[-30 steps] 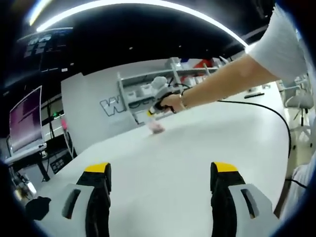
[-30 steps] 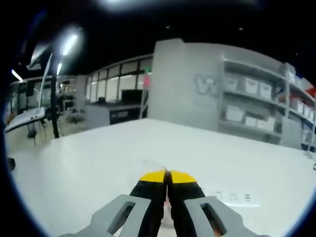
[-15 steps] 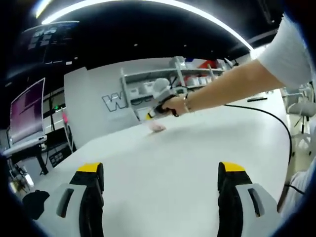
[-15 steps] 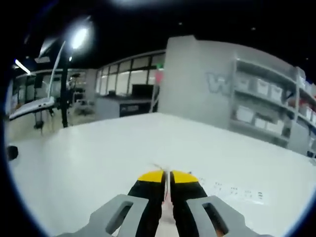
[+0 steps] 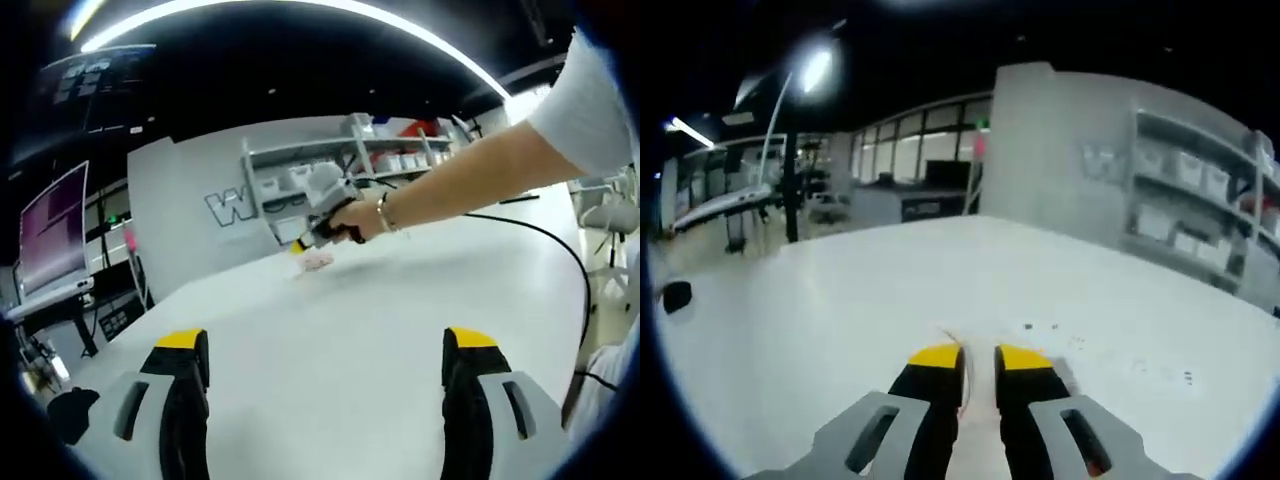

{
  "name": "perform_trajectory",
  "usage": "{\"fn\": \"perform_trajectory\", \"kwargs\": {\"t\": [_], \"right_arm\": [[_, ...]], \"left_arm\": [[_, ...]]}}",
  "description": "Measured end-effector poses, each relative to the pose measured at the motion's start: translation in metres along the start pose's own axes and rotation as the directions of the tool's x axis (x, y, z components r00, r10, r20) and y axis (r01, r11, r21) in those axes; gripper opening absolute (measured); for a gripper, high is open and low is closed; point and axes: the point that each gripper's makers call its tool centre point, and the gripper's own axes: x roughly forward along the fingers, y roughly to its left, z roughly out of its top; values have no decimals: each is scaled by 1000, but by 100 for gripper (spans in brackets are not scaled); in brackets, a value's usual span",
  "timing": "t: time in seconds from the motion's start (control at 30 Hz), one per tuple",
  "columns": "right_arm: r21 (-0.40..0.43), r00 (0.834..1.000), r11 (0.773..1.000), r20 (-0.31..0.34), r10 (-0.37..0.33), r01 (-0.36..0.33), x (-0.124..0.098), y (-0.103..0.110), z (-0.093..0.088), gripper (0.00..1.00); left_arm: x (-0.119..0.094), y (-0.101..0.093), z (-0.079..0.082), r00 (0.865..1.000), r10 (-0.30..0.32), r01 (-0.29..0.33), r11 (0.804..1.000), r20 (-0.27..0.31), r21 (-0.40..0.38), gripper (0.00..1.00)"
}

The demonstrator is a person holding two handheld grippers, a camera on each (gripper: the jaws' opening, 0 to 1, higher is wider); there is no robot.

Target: Open the resealable bag by pulling the two sides of the seal apart until the entire bag opening is separated and visibly accessible.

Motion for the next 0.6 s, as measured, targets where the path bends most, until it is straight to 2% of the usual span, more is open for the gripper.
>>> {"fn": "perform_trajectory", "kwargs": {"t": [0.33, 0.6], "right_arm": [[-33, 999, 999, -24, 30, -30, -10, 10, -13, 15], [-1, 999, 1000, 38, 22, -22, -30, 6, -3, 16]], "left_arm": [[-2, -4, 6, 1000, -7, 7, 1000, 10, 9, 95], [-5, -2, 12, 1000, 0, 0, 1000, 17, 20, 95]]}}
